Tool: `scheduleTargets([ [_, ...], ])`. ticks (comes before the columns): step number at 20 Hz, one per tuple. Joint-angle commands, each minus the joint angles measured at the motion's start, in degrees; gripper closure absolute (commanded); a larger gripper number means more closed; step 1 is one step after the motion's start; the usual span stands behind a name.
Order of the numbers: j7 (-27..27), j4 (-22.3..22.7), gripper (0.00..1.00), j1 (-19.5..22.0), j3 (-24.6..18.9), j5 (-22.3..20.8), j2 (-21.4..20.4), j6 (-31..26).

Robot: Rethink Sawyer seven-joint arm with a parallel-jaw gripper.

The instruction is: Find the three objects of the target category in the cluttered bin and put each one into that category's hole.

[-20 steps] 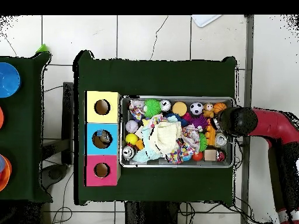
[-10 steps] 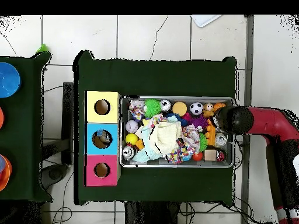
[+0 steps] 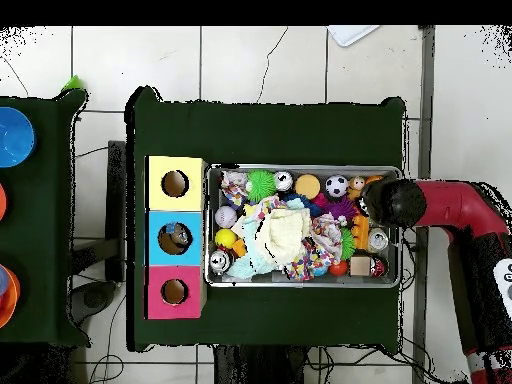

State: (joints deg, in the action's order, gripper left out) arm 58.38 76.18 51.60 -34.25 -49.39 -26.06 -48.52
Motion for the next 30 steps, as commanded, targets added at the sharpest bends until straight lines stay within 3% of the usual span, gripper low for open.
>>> scheduleTargets([
  [1,-19.0,0.4,0.00,-1.3,-0.7,-4.7,1.5,-0.9],
  [15,-23.5,-0.8,0.00,1.3,-0.6,-6.0,3.2,-0.8],
  [30,-17.6,0.0,0.00,-1.2,4.3,-11.4,3.7,0.3],
])
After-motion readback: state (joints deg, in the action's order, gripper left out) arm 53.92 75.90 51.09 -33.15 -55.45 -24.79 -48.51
